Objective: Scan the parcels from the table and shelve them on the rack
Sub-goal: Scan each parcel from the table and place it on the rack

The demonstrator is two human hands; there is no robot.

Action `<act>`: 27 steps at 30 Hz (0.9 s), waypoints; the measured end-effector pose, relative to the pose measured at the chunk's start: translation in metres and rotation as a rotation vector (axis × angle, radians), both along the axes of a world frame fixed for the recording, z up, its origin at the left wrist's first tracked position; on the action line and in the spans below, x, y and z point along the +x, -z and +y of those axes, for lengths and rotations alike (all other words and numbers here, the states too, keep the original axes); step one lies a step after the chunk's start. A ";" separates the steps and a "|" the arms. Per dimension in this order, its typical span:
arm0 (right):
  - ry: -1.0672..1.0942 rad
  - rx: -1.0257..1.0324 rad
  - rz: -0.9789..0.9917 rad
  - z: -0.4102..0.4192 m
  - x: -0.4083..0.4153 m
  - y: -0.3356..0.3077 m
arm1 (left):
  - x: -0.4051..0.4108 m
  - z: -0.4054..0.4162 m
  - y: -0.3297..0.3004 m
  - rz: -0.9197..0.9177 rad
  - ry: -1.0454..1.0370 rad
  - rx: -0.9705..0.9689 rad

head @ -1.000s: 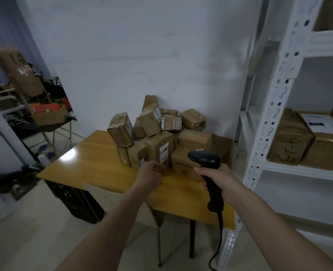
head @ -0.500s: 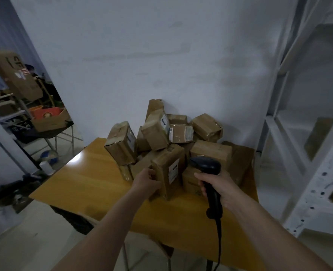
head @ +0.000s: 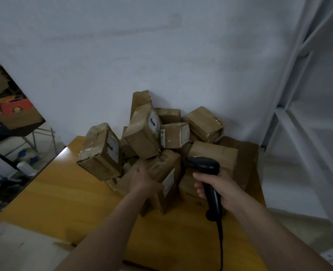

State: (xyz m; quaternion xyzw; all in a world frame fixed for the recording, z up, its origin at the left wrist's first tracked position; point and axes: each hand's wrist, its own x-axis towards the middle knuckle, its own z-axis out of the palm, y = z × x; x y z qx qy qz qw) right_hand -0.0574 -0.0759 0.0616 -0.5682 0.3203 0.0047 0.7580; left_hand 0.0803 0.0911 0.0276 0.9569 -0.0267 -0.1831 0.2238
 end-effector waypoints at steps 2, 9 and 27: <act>0.032 -0.001 0.002 -0.003 0.001 0.003 | 0.010 -0.005 0.007 0.013 0.012 0.020; 0.149 0.010 0.064 0.005 0.002 0.015 | 0.028 -0.003 0.026 0.029 0.083 0.052; 0.359 -0.064 0.177 0.102 0.019 0.026 | 0.048 0.103 -0.041 0.596 0.200 -0.434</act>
